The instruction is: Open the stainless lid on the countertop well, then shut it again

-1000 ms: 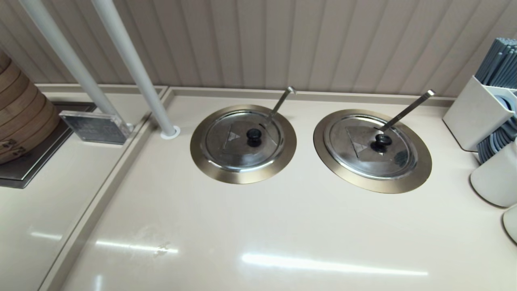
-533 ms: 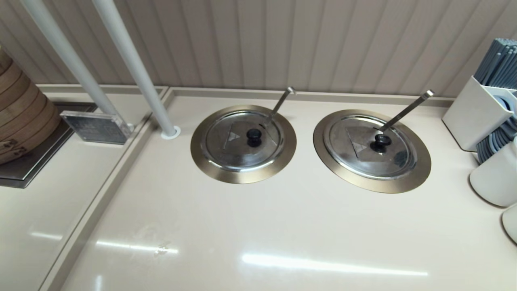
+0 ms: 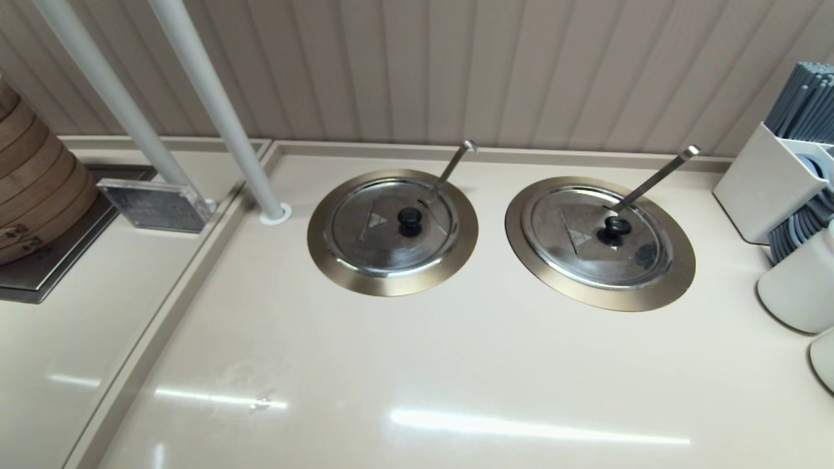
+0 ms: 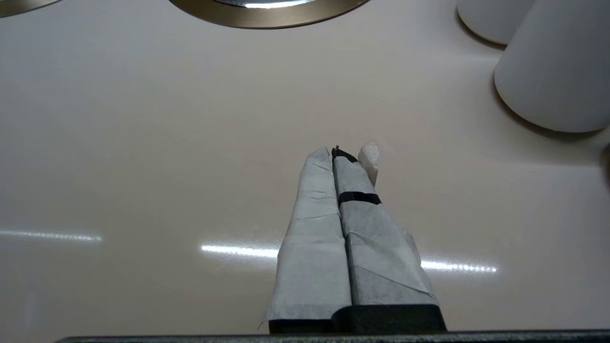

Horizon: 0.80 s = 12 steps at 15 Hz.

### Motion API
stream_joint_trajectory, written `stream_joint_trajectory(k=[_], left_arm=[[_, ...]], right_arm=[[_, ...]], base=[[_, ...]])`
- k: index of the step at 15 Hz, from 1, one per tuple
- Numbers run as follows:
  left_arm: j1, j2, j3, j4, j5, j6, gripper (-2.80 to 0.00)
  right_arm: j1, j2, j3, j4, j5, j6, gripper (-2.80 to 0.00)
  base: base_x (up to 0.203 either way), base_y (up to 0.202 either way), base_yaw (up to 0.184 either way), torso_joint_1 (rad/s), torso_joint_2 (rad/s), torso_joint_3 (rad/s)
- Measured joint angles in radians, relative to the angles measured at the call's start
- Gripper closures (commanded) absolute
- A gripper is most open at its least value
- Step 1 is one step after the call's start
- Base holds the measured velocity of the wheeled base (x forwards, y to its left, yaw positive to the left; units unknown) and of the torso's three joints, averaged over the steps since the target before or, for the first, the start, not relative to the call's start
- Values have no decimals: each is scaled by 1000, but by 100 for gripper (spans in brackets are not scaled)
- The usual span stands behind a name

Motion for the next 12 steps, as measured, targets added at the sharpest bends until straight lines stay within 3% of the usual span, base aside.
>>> stream_joint_trajectory(k=[1,3,6,12], left_arm=[[0,-2,56,-94,-33,-14,0],[0,-4,114,-174,-95,33,0],[0,-4,129,-176,-95,4,0],[0,-4,132,-176,-97,8,0]], right_arm=[[0,0,0,0,0,0,0],[0,0,1,0,0,0,0],[0,0,1,0,0,-2,0],[0,0,-1,1,0,-1,0]], base=[[0,0,0,0,0,0],[0,0,0,0,0,0],[0,0,0,0,0,0],[0,0,0,0,0,0]])
